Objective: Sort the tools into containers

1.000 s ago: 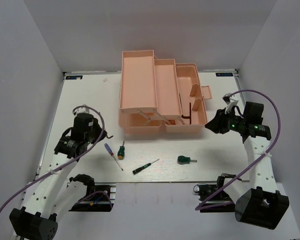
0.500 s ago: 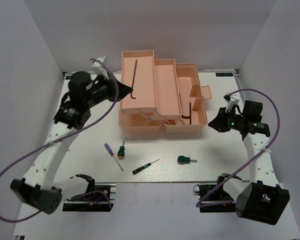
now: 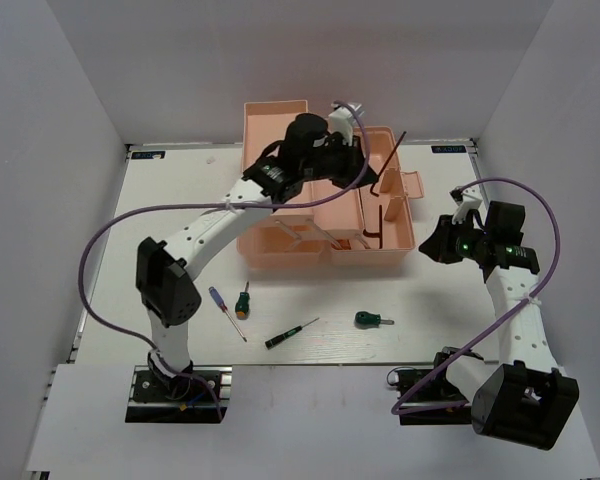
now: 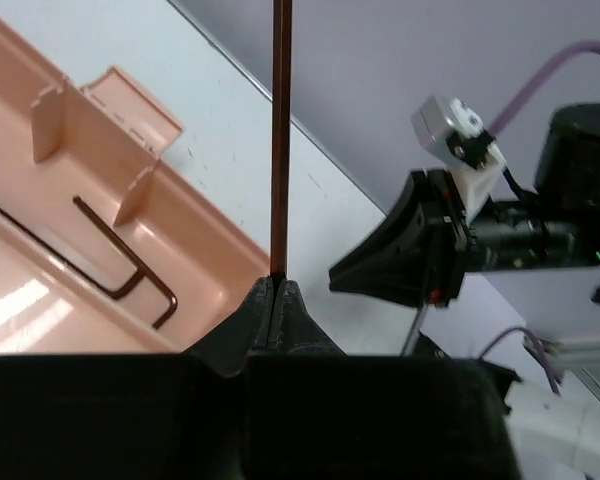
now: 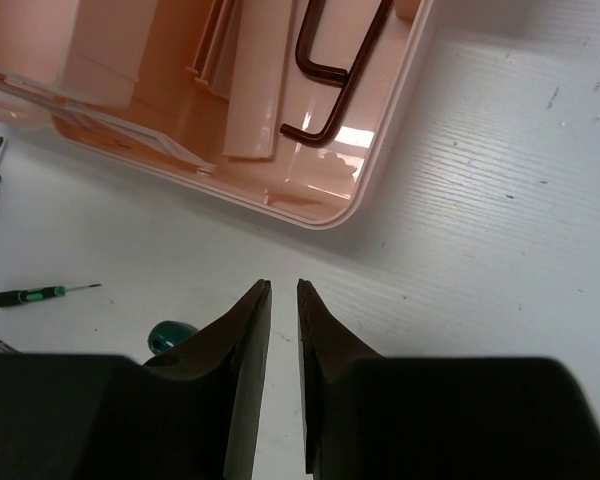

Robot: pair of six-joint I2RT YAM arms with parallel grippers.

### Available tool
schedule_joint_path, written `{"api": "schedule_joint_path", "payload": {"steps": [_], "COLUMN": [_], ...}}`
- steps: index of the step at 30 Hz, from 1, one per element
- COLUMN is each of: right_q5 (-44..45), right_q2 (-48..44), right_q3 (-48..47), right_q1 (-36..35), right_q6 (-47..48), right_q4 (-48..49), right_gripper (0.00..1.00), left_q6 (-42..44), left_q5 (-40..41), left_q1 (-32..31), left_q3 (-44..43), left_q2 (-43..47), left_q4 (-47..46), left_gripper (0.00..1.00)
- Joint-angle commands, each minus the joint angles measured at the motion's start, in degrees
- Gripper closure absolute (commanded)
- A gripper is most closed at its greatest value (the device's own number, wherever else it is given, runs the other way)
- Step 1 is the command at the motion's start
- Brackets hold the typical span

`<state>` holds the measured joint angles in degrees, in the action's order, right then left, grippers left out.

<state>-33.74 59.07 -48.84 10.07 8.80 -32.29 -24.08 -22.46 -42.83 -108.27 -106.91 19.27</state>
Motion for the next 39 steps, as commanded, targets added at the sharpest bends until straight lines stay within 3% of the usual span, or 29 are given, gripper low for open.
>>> {"api": "schedule_joint_path", "payload": {"steps": [1, 2, 4, 9, 12, 14, 17, 18, 19, 23, 28, 30, 31, 32, 34, 36, 37, 39], "right_q5": [2.7, 3.8, 4.6, 5.0, 3.0, 1.1, -4.8, -8.3, -9.6, -18.0, -26.7, -31.3, -32.5, -34.0, -34.1, -31.9, -30.5, -25.2], "right_q2": [-1.9, -2.0, -2.6, -3.8, -4.0, -4.2, -4.0, -4.0, -3.5, -3.6, -3.4, -3.0, -2.6, -1.6, -0.3, 1.1, 1.5, -0.3], "right_q3": [1.1, 1.2, 1.3, 1.8, 1.8, 1.9, 2.0, 2.0, 2.0, 2.3, 3.0, 3.0, 3.3, 3.5, 4.6, 5.8, 6.8, 9.5], "right_q1": [0.2, 0.0, 0.3, 0.4, 0.5, 0.7, 0.7, 0.6, 0.7, 0.2, -0.2, -0.8, -0.9, -2.2, -3.5, -6.7, -7.6, -12.2], "right_q6": [-1.1, -1.2, -1.9, -1.9, -1.4, 0.8, 5.6, 7.9, 9.4, 17.6, 31.9, 42.1, 54.1, 57.4, 66.1, 68.4, 68.1, 64.3], "right_q4": [2.8, 3.5, 3.0, 3.2, 2.4, 2.0, 0.2, -1.3, -2.0, -6.6, -13.3, -19.7, -24.8, -28.9, -32.8, -34.3, -33.5, -26.6], "right_gripper": [0.77, 0.77, 0.77, 0.71, 0.56, 0.36, 0.19, 0.16, 0.14, 0.15, 0.23, 0.36, 0.4, 0.48, 0.53, 0.56, 0.56, 0.51], "left_q6": [1.1, 0.5, -0.5, -1.8, -2.3, -2.8, -2.8, -2.8, -2.8, -2.3, -2.3, -0.5, 0.5, 2.8, 4.6, 5.1, 5.1, 4.6], "left_q5": [7.5, 12.2, 14.3, 15.3, 16.0, 16.6, 17.6, 17.6, 17.6, 18.2, 17.0, 17.0, 17.8, 20.3, 23.1, 27.7, 28.8, 31.2], "left_q1": [-1.5, -1.6, -2.3, -3.5, -4.1, -4.1, -4.1, -4.1, -4.1, -4.1, -4.1, -4.6, -5.6, -6.2, -7.7, -9.5, -10.3, -11.1], "left_q3": [-7.1, -8.3, -9.6, -16.3, -17.6, -18.3, -21.3, -21.3, -21.3, -24.1, -26.4, -25.4, -24.2, -20.1, -12.4, 3.8, 14.7, 23.9], "left_q2": [-2.3, -5.0, -7.3, -15.4, -19.7, -21.7, -23.9, -23.9, -24.4, -24.4, -24.2, -20.7, -18.7, -13.2, -5.4, 3.9, 13.0, 20.9], "left_q4": [1.6, 2.6, 2.6, 3.8, 4.9, 4.9, 7.2, 7.8, 7.8, 8.4, 9.7, 10.3, 11.0, 12.2, 12.2, 11.3, 10.6, 12.2], "left_gripper": [1.0, 1.0, 1.0, 1.0, 1.0, 1.0, 0.83, 0.67, 0.62, 0.46, 0.44, 0.53, 0.7, 0.8, 0.98, 0.98, 0.92, 0.74]}}
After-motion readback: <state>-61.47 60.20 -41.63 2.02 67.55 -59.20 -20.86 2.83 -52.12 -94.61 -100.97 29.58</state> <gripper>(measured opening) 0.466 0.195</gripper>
